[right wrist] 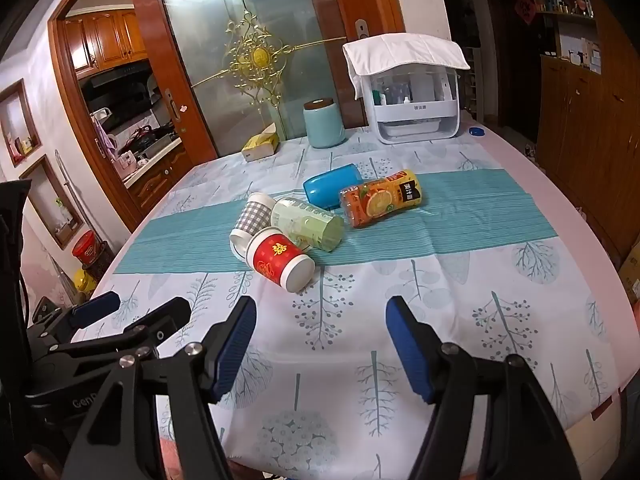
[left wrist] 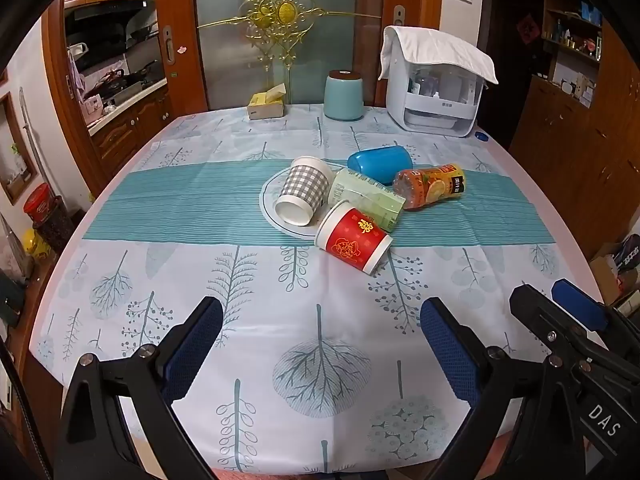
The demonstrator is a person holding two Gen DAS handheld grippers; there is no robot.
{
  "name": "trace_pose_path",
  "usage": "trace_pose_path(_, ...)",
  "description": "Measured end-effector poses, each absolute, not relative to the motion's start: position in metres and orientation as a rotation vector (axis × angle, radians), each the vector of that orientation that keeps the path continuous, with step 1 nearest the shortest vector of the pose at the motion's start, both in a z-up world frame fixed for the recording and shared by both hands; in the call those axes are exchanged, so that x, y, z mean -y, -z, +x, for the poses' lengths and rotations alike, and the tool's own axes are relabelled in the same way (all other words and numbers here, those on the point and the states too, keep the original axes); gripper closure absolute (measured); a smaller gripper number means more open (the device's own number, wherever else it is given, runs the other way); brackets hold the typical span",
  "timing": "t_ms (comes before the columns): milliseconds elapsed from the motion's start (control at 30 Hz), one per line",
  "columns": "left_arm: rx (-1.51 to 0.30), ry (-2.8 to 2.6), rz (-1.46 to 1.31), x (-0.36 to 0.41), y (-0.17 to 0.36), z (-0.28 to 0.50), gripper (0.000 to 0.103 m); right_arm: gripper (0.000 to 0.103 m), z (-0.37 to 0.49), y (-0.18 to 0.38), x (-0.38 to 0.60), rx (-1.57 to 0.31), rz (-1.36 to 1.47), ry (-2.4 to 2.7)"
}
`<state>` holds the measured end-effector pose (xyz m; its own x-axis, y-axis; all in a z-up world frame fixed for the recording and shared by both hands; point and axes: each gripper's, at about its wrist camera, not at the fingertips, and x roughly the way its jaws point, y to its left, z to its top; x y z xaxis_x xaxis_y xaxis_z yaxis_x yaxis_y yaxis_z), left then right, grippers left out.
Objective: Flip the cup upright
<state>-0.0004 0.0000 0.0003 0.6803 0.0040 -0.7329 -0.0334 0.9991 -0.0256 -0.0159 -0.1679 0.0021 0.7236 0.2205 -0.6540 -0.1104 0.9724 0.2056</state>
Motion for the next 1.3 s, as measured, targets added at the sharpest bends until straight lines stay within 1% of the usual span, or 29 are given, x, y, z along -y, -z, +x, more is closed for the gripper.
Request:
trace_pose_path(1133, -0.859, -0.021, -0.042, -0.003, 0.007, 0.008, 0.006, 0.035, -0.012, 0.004, 0.164, -0.75, 0.153, -0.182)
trace_pose_path(1300, -0.869, -0.015, -0.062, -0.007, 0.009, 0.01, 0.006, 0.035, -0.011, 0.006, 0.161, -0.721, 0.135, -0.182)
